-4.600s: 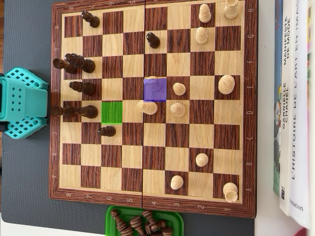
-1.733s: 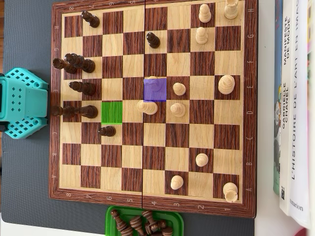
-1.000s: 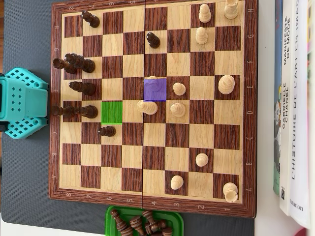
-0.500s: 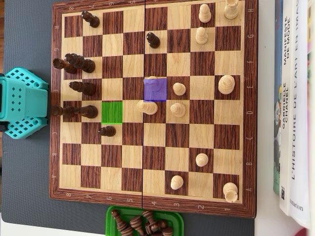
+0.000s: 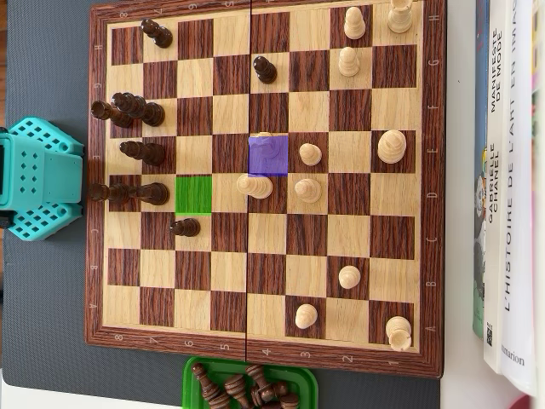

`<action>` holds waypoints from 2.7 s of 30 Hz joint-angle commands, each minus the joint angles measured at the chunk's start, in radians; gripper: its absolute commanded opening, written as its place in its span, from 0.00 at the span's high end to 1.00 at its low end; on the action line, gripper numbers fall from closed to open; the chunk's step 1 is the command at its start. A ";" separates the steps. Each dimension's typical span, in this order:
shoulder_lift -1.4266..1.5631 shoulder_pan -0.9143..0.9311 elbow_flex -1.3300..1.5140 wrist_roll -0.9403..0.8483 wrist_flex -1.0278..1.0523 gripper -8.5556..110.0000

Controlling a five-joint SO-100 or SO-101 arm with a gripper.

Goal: Play chess

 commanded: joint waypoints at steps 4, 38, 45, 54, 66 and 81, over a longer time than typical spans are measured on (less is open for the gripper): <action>-0.012 0.006 -0.094 -0.005 0.287 0.82; -0.640 -0.169 -0.549 -0.060 1.798 0.81; -0.788 -0.170 -0.687 -0.048 2.060 0.81; -1.011 -0.179 -0.902 -0.041 2.264 0.81; -1.448 -0.179 -1.318 -0.046 2.553 0.81; -1.552 -0.192 -1.365 -0.043 2.549 0.81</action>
